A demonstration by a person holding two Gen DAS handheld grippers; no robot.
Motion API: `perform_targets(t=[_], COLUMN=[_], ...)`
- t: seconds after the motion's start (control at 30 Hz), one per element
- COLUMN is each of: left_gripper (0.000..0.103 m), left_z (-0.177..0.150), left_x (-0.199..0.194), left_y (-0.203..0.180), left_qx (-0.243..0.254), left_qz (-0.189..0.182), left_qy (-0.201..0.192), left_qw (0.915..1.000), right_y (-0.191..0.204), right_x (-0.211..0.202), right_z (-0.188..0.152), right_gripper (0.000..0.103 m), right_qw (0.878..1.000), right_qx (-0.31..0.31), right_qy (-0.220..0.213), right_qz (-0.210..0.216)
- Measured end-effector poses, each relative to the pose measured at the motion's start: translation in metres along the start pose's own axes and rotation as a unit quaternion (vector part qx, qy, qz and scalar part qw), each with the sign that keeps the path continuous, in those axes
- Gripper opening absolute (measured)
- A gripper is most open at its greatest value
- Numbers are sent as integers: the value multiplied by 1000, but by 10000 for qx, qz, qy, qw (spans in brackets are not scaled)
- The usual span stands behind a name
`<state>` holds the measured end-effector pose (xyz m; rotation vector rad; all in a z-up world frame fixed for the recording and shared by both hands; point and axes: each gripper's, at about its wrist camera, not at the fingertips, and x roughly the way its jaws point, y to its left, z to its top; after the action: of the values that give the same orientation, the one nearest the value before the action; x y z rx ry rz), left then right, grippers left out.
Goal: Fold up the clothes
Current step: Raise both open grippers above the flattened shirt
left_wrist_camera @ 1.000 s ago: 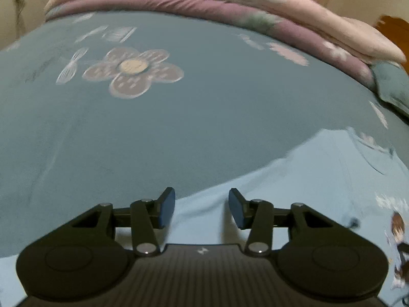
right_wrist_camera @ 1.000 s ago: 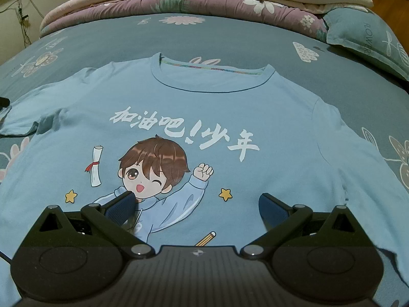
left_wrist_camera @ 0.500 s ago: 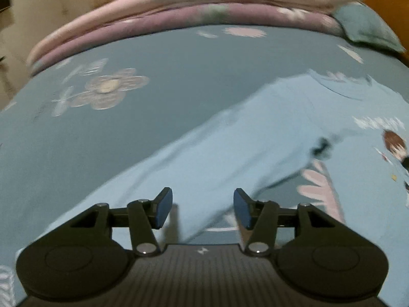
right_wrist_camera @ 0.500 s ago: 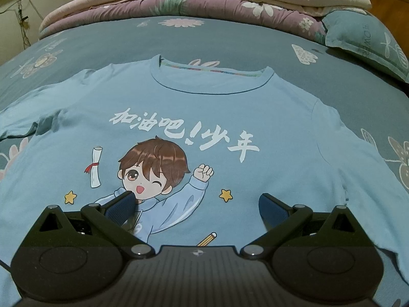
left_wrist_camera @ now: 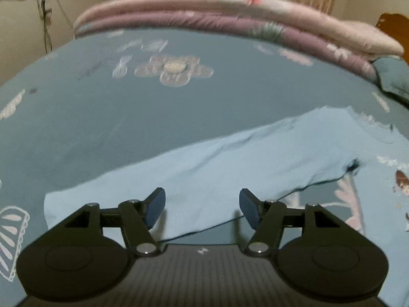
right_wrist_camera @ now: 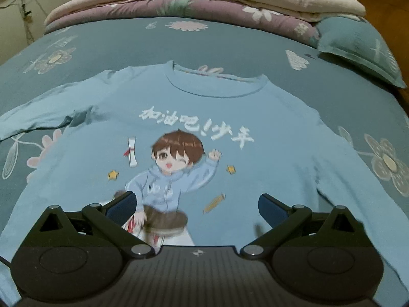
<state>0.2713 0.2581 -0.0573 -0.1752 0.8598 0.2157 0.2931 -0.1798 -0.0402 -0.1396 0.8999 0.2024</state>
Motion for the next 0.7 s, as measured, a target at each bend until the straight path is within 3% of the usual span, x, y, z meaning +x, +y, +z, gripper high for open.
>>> perform_targets(t=[0.23,0.4,0.5,0.7], left_gripper=[66,72,74,78], left_z=[4,8,8,-3], left_x=[-12,-25,-31,-37], left_y=[-26,-52,-94,-188], left_qx=[402,787,1360,2455], left_qz=[-655,-1224,-1869,-2875], left_qy=[-70,-197,-212,-101], left_qw=[9970,9892,9727,9257], right_y=[2,0,2,-2], right_x=[-27,-33,-40,-71], right_z=[-42,-80,-100,-122], right_gripper=[103,103,103,103], right_qw=[9979,9906,9846,9787], right_qx=[444,1093,1406,1734], right_qy=[281,649,835,634], right_qz=[-386,-508,-619,-895])
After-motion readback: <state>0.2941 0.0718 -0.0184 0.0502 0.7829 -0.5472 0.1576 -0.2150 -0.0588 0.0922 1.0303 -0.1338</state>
